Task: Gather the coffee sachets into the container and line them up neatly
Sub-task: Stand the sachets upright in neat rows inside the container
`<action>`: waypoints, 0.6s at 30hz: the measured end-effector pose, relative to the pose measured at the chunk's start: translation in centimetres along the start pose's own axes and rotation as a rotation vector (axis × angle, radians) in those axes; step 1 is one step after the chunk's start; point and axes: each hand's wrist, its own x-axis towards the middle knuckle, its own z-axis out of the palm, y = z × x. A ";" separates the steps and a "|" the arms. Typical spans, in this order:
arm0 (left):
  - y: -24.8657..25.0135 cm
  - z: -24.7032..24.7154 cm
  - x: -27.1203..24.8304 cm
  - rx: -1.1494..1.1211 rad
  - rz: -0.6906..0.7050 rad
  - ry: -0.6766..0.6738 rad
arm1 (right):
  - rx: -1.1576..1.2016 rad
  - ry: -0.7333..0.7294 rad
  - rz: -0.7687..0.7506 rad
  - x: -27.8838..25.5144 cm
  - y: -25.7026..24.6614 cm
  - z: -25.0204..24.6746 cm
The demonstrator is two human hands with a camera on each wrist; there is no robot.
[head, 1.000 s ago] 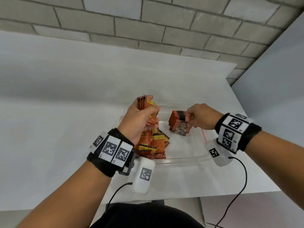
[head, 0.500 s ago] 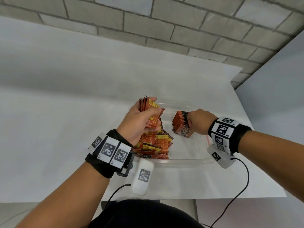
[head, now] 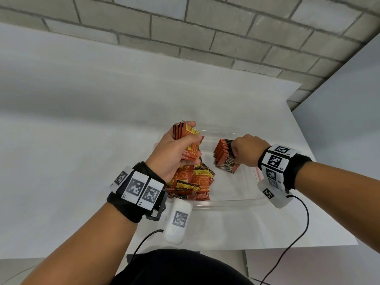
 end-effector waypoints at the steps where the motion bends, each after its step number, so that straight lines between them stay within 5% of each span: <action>1: -0.1 0.0 0.0 -0.004 0.000 0.000 | 0.011 0.003 0.002 0.0 0.1 0.0; 11: -0.9 0.3 0.4 0.007 -0.075 -0.084 | 0.226 0.082 0.053 -0.9 1.8 -0.4; 16: -0.9 0.7 0.1 0.097 -0.077 -0.170 | 0.736 0.432 -0.198 -4.2 0.3 -2.1; 18: -0.9 1.0 -0.2 0.120 -0.074 -0.184 | 0.866 0.455 -0.272 -5.6 -1.0 -2.5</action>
